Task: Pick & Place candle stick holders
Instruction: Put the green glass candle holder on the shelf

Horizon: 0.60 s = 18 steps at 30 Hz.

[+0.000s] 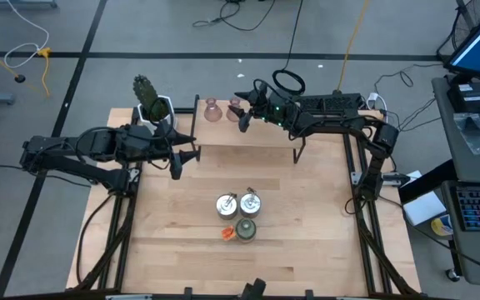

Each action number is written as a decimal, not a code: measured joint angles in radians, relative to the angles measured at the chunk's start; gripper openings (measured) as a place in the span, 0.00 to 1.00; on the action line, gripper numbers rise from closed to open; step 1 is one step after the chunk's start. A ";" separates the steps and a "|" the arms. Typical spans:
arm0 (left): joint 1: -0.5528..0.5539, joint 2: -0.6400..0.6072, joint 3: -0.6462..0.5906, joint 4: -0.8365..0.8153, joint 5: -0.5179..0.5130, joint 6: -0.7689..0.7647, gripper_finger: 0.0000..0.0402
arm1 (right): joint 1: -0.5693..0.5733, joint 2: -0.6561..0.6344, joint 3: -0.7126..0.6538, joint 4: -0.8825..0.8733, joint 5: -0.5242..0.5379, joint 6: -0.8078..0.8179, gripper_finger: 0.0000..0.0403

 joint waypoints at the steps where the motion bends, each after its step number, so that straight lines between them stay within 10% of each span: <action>1: 0.000 0.000 0.000 0.000 0.000 0.000 0.58 | 0.009 -0.010 0.000 0.001 -0.001 -0.001 0.63; 9: -0.006 0.000 0.000 -0.001 0.000 -0.022 0.58 | 0.100 -0.179 0.000 -0.126 -0.180 -0.008 0.61; 18: -0.063 0.000 0.000 -0.006 -0.001 -0.050 0.58 | 0.228 -0.413 0.000 -0.820 -0.290 -0.125 0.58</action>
